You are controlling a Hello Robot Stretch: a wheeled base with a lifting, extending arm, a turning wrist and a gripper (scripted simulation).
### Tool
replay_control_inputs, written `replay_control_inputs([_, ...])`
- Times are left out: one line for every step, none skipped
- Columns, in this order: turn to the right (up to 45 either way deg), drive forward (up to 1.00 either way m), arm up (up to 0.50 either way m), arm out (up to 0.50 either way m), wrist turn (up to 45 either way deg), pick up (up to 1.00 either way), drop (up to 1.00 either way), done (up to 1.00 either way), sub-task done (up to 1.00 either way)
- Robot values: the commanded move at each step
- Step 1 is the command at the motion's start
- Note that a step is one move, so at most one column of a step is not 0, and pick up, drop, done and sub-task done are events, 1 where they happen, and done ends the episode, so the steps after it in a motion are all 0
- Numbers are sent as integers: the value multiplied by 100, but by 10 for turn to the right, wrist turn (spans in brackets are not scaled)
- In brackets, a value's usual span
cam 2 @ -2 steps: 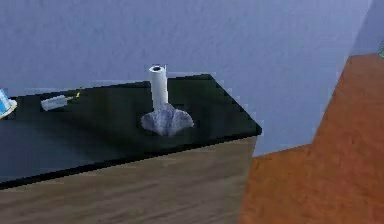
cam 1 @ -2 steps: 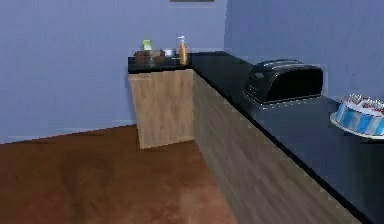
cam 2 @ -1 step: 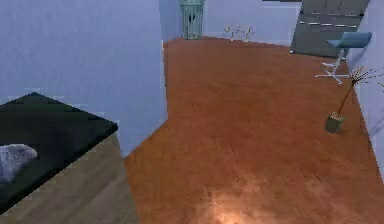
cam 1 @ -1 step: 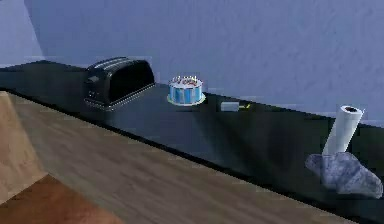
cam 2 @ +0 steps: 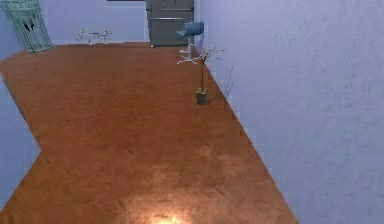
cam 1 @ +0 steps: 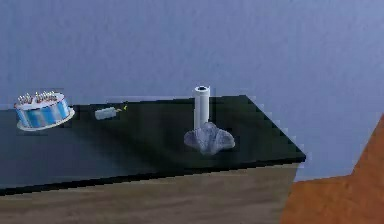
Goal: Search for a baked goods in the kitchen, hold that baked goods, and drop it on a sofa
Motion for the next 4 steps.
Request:
replay_control_inputs([0, 30, 0, 0, 0, 0, 0, 0, 0])
replay_control_inputs([-450, 0, 0, 0, 0, 0, 0, 0, 0])
replay_control_inputs([-450, 0, 0, 0, 0, 0, 0, 0, 0])
replay_control_inputs([-450, 0, 0, 0, 0, 0, 0, 0, 0])
